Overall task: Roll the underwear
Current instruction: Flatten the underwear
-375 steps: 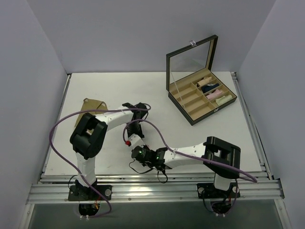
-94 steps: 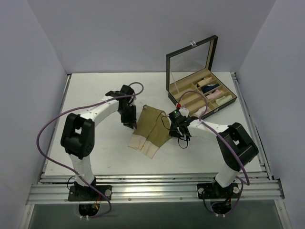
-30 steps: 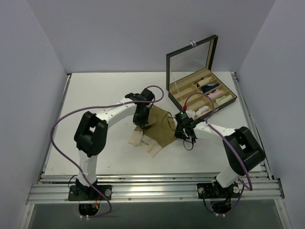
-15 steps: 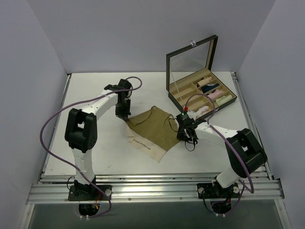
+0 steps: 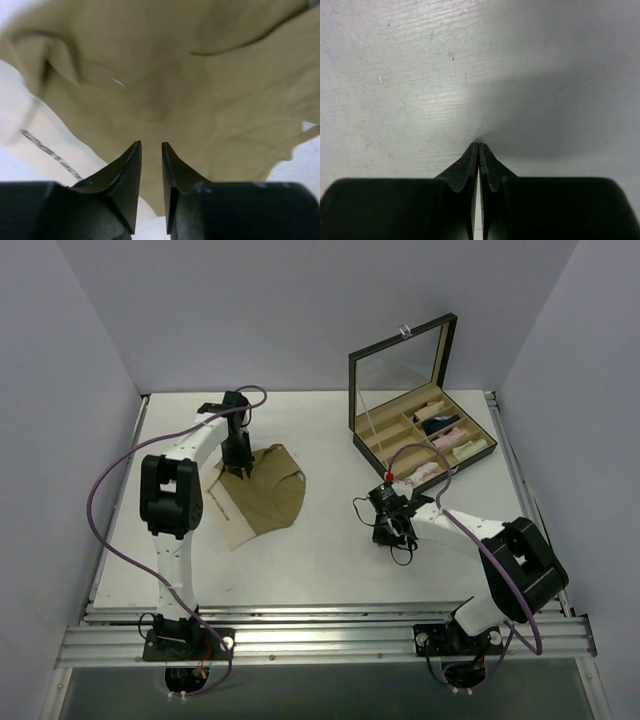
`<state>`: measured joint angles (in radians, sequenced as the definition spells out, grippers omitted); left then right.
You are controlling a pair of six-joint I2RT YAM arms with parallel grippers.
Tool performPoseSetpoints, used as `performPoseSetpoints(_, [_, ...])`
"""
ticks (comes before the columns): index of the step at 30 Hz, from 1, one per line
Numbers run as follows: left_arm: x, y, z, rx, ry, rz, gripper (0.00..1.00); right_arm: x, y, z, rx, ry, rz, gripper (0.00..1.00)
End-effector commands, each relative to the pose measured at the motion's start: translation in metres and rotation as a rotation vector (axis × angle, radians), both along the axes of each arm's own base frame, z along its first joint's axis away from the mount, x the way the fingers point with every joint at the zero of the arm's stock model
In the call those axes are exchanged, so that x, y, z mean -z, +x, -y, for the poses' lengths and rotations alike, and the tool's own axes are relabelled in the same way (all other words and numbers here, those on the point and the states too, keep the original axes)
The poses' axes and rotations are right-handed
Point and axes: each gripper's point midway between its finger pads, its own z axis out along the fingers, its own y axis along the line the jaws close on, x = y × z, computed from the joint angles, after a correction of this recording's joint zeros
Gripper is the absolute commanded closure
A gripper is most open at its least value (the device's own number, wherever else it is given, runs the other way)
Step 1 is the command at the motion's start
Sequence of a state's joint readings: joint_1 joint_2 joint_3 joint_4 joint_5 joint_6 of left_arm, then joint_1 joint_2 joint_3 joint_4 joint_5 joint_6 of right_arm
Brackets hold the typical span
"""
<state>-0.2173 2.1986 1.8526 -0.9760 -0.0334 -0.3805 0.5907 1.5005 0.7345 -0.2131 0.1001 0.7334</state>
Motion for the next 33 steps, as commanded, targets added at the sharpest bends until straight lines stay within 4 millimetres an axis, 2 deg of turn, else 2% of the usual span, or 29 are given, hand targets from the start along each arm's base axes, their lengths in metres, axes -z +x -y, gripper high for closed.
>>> performPoseSetpoints(1, [-0.032,-0.012,0.012,-0.003,-0.046,0.021,0.68,-0.003,-0.013,0.013,0.002,-0.052,-0.035,1.0])
performPoseSetpoints(3, [-0.038,-0.024,0.015,0.006,-0.042,0.025,0.66,-0.009,-0.008,0.008,-0.018,-0.038,-0.02,1.0])
performPoseSetpoints(6, [-0.047,-0.03,0.009,-0.007,-0.028,0.05,0.64,-0.031,0.016,-0.019,-0.084,0.038,0.056,0.99])
performPoseSetpoints(7, [-0.051,-0.027,0.007,-0.005,-0.024,0.068,0.64,-0.041,0.032,-0.031,-0.106,0.061,0.086,0.97])
performPoseSetpoints(10, [-0.061,-0.018,-0.003,-0.014,0.026,0.092,0.64,-0.057,0.059,-0.056,-0.133,0.084,0.112,0.98])
performPoseSetpoints(11, [-0.061,-0.022,-0.009,-0.029,0.059,0.07,0.65,-0.066,0.079,-0.07,-0.145,0.087,0.135,0.98])
performPoseSetpoints(13, [-0.048,-0.024,-0.019,-0.059,0.125,0.032,0.68,-0.065,0.091,-0.078,-0.152,0.066,0.12,0.99])
performPoseSetpoints(14, [-0.039,-0.029,-0.021,-0.063,0.14,0.002,0.71,-0.08,0.104,-0.087,-0.16,0.083,0.154,0.99])
performPoseSetpoints(15, [-0.033,-0.033,-0.021,-0.068,0.15,-0.017,0.72,-0.083,0.107,-0.09,-0.163,0.084,0.155,0.99])
performPoseSetpoints(18, [-0.015,-0.054,-0.019,-0.07,0.168,-0.082,0.74,-0.094,0.111,-0.093,-0.165,0.097,0.167,0.99])
performPoseSetpoints(19, [-0.012,-0.061,-0.009,-0.051,0.164,-0.095,0.74,-0.1,0.11,-0.093,-0.166,0.105,0.18,0.99])
performPoseSetpoints(22, [0.0,-0.079,0.006,-0.038,0.155,-0.142,0.74,-0.103,0.103,-0.088,-0.156,0.114,0.185,0.99])
performPoseSetpoints(26, [0.016,-0.102,0.043,0.024,0.162,-0.203,0.74,-0.099,0.094,-0.077,-0.132,0.109,0.184,0.99])
performPoseSetpoints(29, [0.034,-0.11,0.058,0.033,0.154,-0.24,0.74,-0.097,0.089,-0.068,-0.111,0.113,0.183,0.99])
performPoseSetpoints(32, [0.042,-0.118,0.08,0.055,0.107,-0.265,0.74,-0.096,0.085,-0.057,-0.092,0.109,0.186,0.99])
performPoseSetpoints(33, [0.045,-0.124,0.094,0.077,0.082,-0.281,0.74,-0.097,0.083,-0.054,-0.088,0.108,0.188,0.99])
